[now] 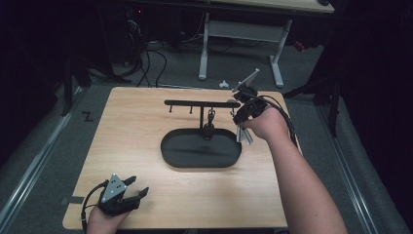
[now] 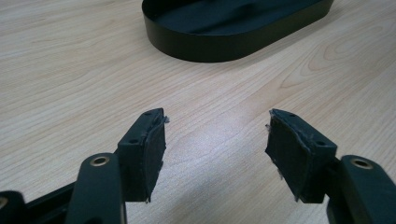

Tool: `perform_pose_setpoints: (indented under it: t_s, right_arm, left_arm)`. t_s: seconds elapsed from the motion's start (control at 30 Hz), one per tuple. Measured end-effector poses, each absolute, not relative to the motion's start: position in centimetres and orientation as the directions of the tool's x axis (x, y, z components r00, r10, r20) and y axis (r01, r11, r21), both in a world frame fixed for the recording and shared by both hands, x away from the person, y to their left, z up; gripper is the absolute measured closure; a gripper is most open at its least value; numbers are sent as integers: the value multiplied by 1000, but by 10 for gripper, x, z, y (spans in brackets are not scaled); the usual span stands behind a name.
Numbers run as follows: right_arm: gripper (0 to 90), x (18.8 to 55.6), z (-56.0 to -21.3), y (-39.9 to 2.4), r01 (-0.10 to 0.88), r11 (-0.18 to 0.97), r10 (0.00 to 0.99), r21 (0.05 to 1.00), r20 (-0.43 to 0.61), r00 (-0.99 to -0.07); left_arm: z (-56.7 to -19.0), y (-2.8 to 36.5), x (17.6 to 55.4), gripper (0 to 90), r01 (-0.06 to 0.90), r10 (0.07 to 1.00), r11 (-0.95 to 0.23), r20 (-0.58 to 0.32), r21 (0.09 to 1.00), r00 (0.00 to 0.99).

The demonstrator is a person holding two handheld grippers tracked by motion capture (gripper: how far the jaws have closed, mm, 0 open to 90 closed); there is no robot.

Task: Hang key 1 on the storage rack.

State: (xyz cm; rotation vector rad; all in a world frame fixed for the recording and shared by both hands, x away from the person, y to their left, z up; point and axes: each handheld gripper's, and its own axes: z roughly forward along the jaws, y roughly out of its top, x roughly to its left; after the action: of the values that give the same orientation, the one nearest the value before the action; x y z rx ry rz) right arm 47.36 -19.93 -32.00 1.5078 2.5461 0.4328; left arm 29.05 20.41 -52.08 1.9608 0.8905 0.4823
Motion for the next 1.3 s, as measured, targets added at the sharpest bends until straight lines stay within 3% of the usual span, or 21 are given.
perform_pose_setpoints:
  t_s: [0.4,1.3]
  right_arm:
    - [810,481,-324,-206,837,427,885,341,31,-464]
    - [764,484,-337,-205,825,424,899,375,-62,-434]
  left_arm:
    - [-522,204,291,376,398,746,-337,-15,853,666]
    - [-522,204,291,376,399,741,-341,-18,851,671]
